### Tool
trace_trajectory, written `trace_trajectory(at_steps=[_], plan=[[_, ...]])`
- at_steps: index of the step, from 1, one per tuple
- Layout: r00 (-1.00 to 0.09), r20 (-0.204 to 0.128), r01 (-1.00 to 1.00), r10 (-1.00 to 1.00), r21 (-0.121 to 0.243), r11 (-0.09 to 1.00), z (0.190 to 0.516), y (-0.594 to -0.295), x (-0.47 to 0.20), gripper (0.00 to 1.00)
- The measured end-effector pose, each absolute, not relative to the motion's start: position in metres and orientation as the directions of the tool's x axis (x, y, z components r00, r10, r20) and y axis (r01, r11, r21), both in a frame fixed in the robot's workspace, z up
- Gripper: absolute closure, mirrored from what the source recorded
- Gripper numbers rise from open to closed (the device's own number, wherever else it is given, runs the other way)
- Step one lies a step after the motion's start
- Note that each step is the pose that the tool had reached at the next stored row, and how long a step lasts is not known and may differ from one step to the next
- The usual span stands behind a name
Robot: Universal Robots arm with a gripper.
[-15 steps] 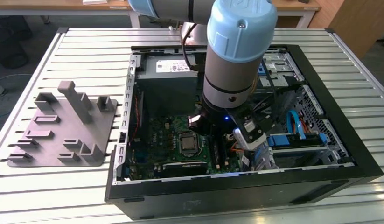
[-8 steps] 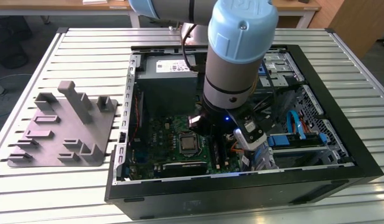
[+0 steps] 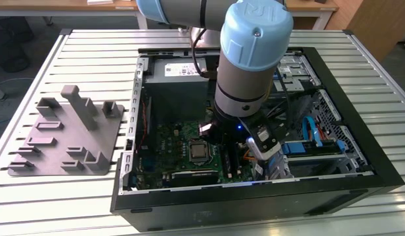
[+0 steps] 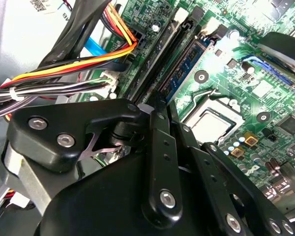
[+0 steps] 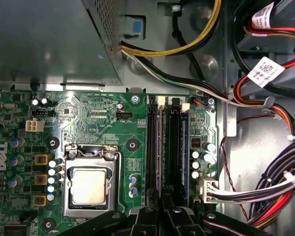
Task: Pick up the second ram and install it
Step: 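Insert the second ram into the second slot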
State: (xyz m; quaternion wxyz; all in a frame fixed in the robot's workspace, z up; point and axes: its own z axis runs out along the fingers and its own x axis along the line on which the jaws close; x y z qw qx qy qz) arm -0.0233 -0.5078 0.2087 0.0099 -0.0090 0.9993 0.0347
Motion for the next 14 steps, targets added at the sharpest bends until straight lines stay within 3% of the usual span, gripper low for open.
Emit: trace_trajectory(at_steps=[14], plan=[[-1.000,-0.020,-0.017,-0.016,0.066,0.998,0.2077,-0.5077,-0.0229,0.86]])
